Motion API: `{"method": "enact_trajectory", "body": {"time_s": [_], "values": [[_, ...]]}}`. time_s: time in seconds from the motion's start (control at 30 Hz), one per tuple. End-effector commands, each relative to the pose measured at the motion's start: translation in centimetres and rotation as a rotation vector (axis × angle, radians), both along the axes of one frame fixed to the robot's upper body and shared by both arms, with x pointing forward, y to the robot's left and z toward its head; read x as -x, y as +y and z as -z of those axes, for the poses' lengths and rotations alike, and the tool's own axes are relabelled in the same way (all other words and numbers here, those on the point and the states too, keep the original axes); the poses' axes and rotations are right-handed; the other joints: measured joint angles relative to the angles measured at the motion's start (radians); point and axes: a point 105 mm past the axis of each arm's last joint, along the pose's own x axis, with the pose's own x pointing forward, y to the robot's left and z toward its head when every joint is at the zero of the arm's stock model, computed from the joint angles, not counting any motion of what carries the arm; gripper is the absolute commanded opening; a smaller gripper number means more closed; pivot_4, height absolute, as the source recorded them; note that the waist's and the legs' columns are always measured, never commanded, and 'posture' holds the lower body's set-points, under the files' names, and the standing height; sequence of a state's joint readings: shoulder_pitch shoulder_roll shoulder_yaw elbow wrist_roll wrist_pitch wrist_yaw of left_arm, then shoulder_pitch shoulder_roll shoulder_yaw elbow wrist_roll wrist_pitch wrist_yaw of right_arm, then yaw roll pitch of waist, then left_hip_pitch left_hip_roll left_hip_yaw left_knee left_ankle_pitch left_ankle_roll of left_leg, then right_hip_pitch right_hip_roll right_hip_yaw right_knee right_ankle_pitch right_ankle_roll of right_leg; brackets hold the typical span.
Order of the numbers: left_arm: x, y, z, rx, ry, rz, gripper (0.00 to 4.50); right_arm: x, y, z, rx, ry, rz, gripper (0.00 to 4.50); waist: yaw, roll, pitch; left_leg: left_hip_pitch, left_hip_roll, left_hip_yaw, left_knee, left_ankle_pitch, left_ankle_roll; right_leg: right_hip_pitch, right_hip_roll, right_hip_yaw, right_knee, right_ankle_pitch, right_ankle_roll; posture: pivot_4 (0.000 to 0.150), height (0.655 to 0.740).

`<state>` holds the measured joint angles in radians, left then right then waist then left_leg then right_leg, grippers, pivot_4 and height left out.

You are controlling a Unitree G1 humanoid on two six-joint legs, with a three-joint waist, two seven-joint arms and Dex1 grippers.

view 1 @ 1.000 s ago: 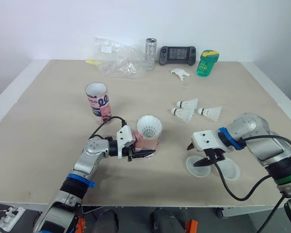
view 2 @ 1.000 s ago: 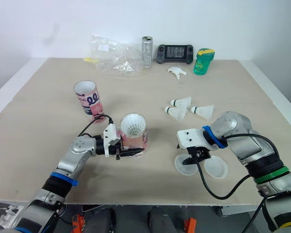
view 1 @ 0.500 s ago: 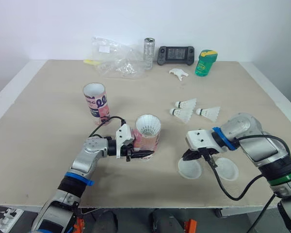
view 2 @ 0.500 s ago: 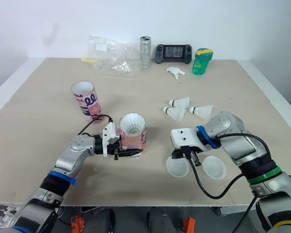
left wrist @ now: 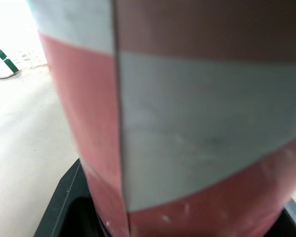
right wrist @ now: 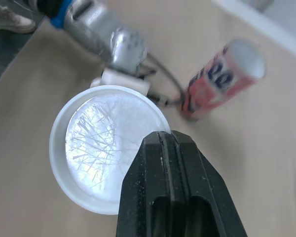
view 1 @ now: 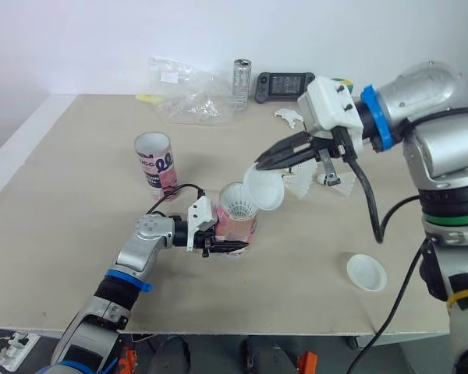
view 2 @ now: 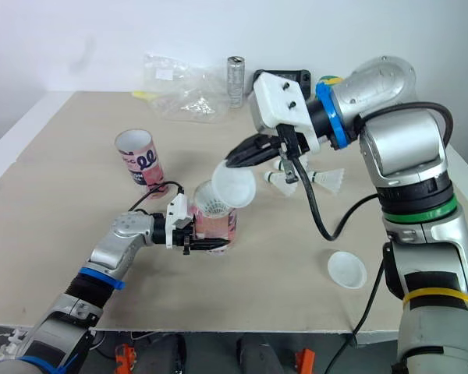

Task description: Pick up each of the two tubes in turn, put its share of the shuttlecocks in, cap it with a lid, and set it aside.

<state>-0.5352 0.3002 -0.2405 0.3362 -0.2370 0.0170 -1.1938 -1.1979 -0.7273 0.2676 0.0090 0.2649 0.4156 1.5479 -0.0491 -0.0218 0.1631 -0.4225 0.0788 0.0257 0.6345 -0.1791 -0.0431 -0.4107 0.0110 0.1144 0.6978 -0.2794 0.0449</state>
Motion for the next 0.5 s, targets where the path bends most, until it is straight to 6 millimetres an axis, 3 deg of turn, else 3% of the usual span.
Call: {"method": "enact_trajectory", "body": {"time_s": [0.03, 0.27, 0.5], "values": [[0.0, 0.2, 1.6, -0.065, 0.022, -0.012, 2.46, 0.1, 1.5, 0.1, 0.063, -0.056, -0.070, 0.03, 0.000, 0.000, 0.000, 0.000, 0.000, 0.000, 0.000, 0.000, 0.000, 0.000, 0.000, 0.000, 0.000, 0.000, 0.000, 0.150, 0.7236], [0.5, 0.4, 2.2, -0.097, -0.002, 0.012, 2.46, -1.4, 2.8, 1.5, 0.147, -0.119, -0.091, 0.03, 0.003, 0.000, 0.000, -0.002, 0.000, 0.000, 0.000, 0.000, 0.000, 0.000, 0.000, 0.000, 0.000, 0.000, 0.001, 0.150, 0.7236], [0.3, 0.6, 2.1, -0.096, -0.002, 0.000, 2.46, -0.2, 2.7, 1.4, 0.177, -0.116, -0.150, 0.03, 0.003, 0.000, 0.000, -0.002, 0.000, 0.000, -0.001, -0.001, 0.000, -0.001, 0.000, -0.001, 0.000, 0.000, 0.003, 0.150, 0.7236]]}}
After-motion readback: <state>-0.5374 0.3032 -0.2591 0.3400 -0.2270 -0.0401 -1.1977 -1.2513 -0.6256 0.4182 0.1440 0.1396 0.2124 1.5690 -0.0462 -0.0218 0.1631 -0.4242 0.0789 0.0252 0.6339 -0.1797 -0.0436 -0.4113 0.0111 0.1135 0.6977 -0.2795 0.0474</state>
